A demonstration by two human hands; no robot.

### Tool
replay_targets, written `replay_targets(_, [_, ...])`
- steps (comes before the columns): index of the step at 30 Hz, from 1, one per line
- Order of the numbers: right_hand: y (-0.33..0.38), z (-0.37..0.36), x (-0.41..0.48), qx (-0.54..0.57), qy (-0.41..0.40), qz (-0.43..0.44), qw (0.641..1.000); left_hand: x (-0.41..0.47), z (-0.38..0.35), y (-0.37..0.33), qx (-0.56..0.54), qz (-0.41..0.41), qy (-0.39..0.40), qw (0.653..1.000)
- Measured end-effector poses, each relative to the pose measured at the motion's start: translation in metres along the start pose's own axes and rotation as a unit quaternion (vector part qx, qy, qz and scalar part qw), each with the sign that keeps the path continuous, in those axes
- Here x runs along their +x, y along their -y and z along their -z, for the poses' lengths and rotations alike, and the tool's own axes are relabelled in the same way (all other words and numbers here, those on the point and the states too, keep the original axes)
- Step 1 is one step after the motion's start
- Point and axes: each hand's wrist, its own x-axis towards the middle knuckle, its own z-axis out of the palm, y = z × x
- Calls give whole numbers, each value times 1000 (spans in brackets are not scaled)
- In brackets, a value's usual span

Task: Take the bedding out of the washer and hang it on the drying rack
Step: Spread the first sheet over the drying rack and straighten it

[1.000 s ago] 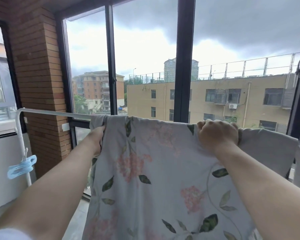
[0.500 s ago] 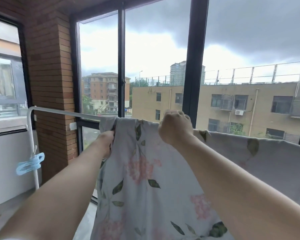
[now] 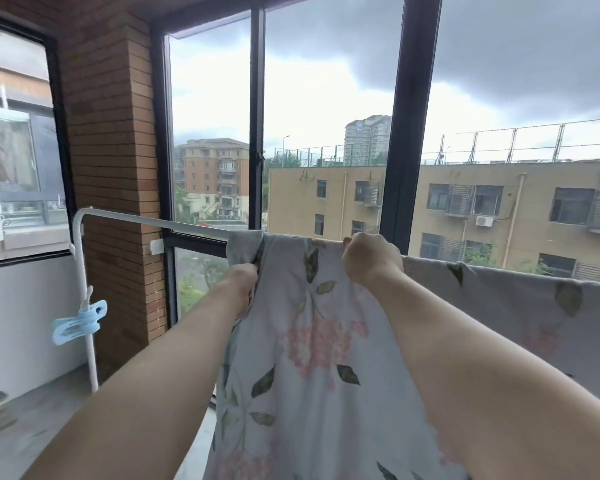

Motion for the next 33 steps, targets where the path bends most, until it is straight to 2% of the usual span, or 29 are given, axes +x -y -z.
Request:
replay_targets(6, [-1,6,-7,19,-26,26,999,-10,4,0,-14,-8,9,1000])
replay_targets(9, [-4,10,-6,34,-25,10,999,-10,8,2,-5,-4,18,1000])
replay_targets(13, [-8,18,7,129,-55,-51,989,-5,11,9,3,-2,24,1000])
replay_targets(18, [-10,17,13,230,-128,-114,958,-3,13,14,11,4,0,1000])
replay_targets(21, [-7,14,21,264,-113,-108,952,-6,8,14,24,4,-5,1000])
replay_targets(23, [-8,13,23,233,-89,-79,965,-10,8,12,20,18,-2,1000])
replay_targets(27, [-11,4,23,95,-60,-20,993,-10,14,9,4,47,22,999])
replay_targets(33, [-9,-5,30,65,-73,19,995,-2,21,12,-25,60,115,991])
